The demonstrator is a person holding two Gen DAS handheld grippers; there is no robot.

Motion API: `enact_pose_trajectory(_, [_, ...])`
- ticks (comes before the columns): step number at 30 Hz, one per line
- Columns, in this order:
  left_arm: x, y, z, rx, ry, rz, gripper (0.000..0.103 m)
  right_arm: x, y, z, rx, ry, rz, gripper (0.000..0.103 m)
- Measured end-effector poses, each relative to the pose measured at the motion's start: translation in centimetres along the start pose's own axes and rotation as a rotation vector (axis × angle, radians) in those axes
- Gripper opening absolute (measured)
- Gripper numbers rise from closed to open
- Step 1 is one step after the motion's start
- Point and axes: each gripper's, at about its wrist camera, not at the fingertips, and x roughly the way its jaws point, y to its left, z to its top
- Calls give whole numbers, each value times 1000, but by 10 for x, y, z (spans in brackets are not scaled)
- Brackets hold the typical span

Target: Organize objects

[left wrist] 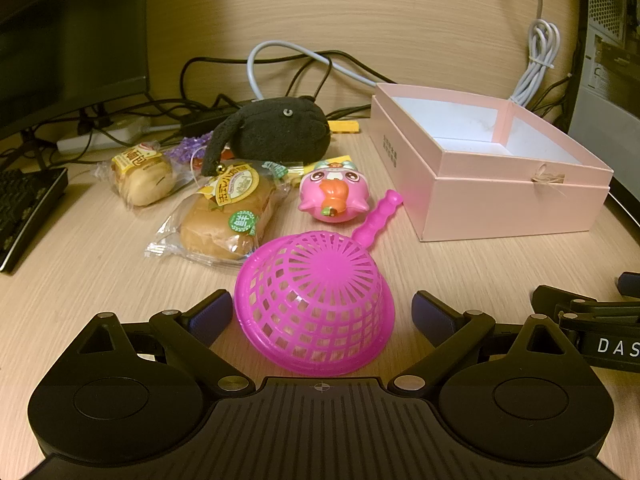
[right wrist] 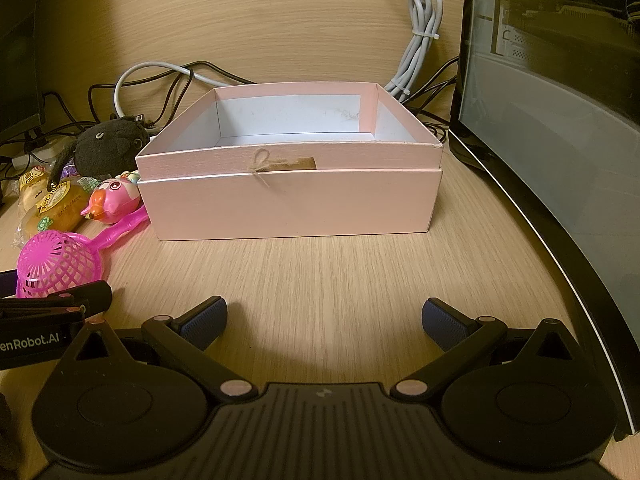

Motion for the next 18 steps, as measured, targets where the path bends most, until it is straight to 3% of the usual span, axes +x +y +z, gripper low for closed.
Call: enact_pose_trajectory(18, [0,0,0,1,0,0,99,1,-1,1,0,0,0,103])
